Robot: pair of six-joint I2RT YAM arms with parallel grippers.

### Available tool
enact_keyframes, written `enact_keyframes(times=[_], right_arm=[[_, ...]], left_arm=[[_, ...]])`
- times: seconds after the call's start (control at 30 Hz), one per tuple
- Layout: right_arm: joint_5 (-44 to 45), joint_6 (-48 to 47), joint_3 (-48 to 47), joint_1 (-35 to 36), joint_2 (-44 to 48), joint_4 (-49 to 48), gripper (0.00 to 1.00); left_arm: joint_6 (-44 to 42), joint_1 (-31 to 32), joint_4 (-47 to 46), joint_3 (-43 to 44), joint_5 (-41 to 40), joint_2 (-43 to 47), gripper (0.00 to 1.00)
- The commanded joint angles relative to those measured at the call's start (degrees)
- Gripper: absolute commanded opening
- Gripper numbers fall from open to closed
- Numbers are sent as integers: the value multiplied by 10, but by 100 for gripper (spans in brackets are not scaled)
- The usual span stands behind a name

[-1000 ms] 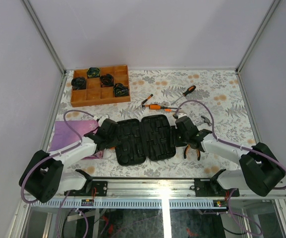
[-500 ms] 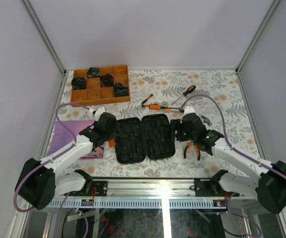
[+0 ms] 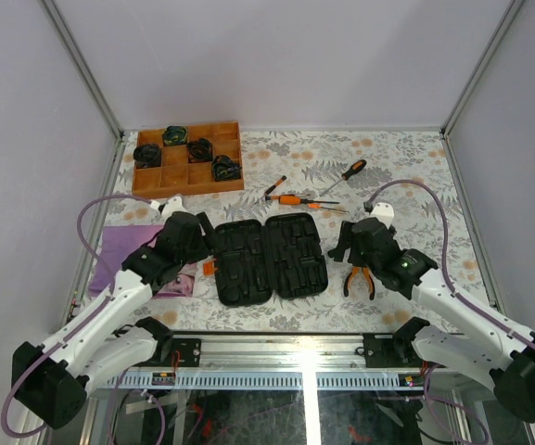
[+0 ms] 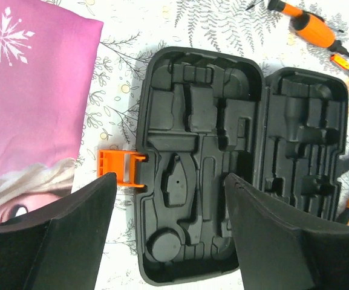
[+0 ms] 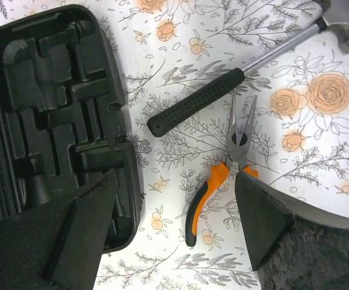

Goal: Sort the tools into containers
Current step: Open the storage box at the center of the board, then pick up the pliers at the center of the board.

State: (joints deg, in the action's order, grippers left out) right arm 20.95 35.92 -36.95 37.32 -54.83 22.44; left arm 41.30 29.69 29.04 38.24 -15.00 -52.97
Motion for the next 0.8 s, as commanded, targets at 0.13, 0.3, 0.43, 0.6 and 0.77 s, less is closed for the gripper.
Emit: enact_keyframes(times=[0.13,0.3,0.43,0.6,0.77], right_arm=[[54,88,-25,-3,17,103,81],[50,95,-32,-13,-16,150,77],[47,87,-20,-31,-51,138,76],[37,78,-10,-45,-81,100,78],[33,52,-22,-69,-125,60,77]], left_arm=[[-38,3,77,62,66,27,72],[-88,3,78,90,98,23,72],[-94,3,65,78,114,23,72],[-94,5,53,73,121,25,72],[-92,4,46,69,129,21,72]])
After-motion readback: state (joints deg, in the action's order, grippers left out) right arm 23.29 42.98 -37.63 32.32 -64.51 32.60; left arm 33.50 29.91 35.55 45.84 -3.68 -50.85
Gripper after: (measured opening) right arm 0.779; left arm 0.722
